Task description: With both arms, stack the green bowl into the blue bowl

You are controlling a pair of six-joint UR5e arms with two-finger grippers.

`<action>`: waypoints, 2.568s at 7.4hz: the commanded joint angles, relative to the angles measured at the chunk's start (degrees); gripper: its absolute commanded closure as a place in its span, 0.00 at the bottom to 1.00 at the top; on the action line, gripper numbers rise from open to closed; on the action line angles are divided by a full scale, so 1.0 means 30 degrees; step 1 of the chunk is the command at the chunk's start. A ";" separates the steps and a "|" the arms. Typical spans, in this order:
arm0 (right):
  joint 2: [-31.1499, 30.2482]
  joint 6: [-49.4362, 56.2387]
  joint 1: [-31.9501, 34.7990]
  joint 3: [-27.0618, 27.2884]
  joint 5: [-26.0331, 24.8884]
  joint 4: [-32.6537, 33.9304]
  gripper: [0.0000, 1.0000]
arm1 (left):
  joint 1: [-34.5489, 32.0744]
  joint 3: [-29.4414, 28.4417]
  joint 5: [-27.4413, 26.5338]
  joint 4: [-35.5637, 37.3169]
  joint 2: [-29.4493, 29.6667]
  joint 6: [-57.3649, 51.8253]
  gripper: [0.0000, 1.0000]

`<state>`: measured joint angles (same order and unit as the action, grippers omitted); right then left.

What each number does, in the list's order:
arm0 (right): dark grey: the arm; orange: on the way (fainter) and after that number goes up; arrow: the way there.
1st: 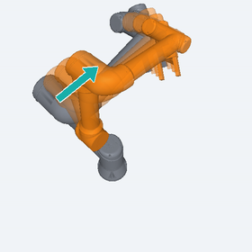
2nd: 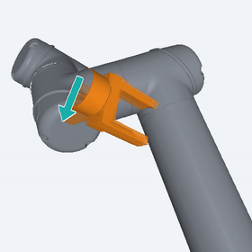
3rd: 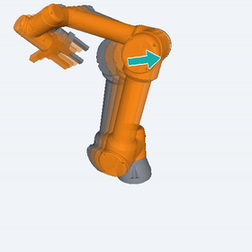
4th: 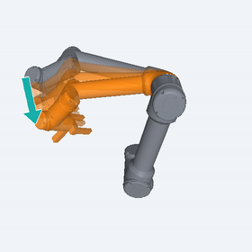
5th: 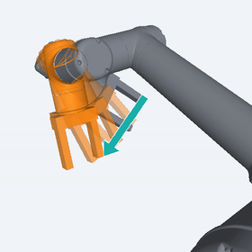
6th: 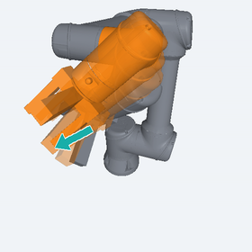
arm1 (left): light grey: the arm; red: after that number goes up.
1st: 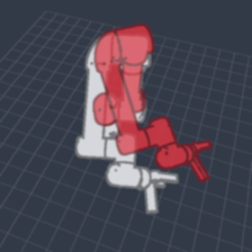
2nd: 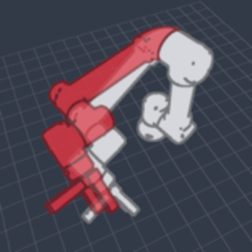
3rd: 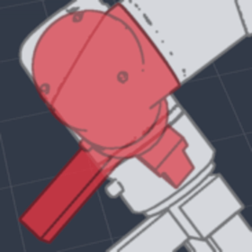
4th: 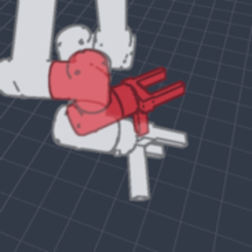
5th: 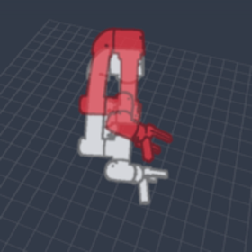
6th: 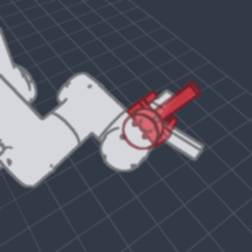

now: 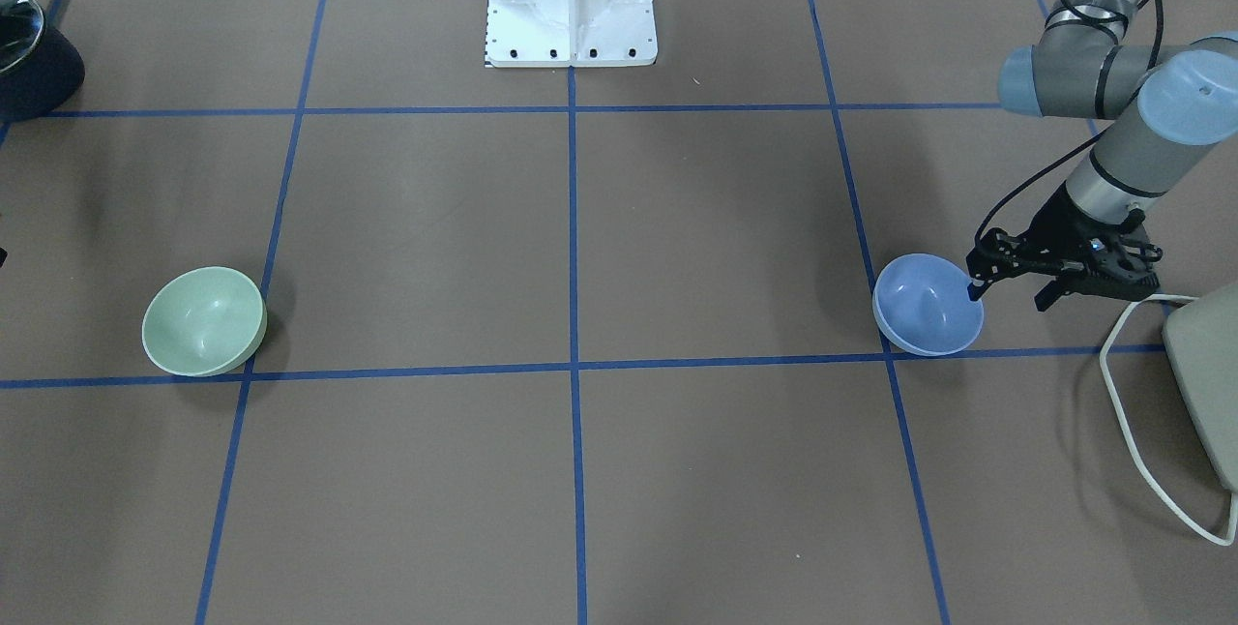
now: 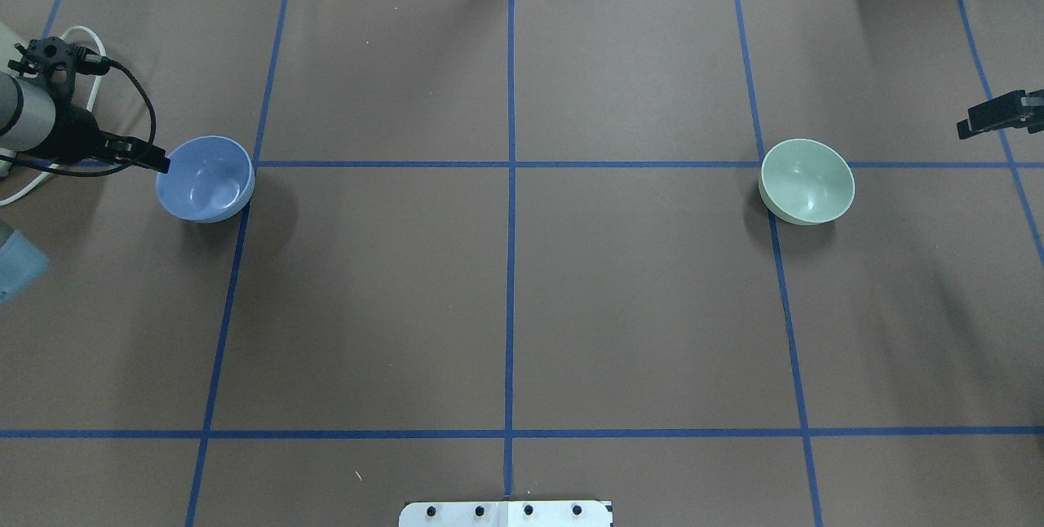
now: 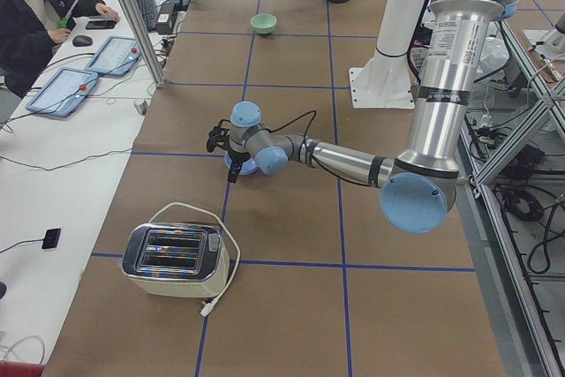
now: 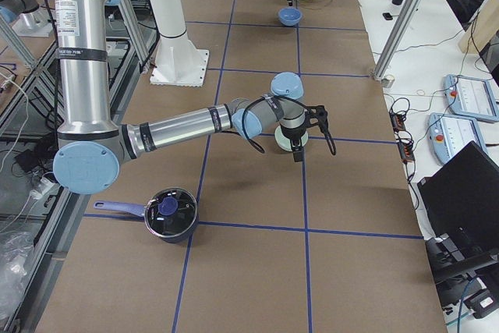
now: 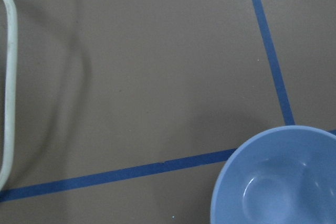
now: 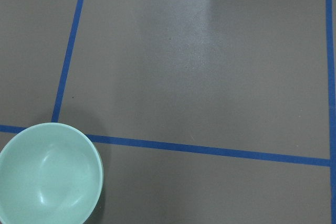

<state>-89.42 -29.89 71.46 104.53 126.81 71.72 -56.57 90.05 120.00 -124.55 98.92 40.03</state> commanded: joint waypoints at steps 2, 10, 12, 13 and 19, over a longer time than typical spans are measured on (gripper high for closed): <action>0.0040 0.0004 -0.0002 -0.0010 -0.0025 0.0000 0.00 | 0.0838 -0.0658 -0.0450 -0.0229 0.0335 -0.0043 0.58; 0.0128 -0.0026 -0.0002 -0.0010 0.0004 0.0000 0.00 | 0.3397 0.1917 -0.0678 0.5156 0.5686 0.4771 1.00; 0.0157 -0.0055 -0.0002 -0.0039 -0.0025 0.0000 0.00 | 0.6598 0.1830 -0.2934 0.7519 0.8673 0.7855 1.00; 0.0157 -0.0026 -0.0002 -0.0068 -0.0025 0.0000 0.00 | 0.7974 0.1830 -0.4130 0.7939 0.9179 0.8881 1.00; 0.0157 -0.0055 -0.0002 -0.0068 -0.0025 0.0000 0.00 | 0.9598 0.0541 -0.5429 0.7944 1.0444 0.9478 1.00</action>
<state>-88.95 -30.06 71.46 104.37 126.74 71.72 -28.11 91.95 104.14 -100.72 130.07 68.39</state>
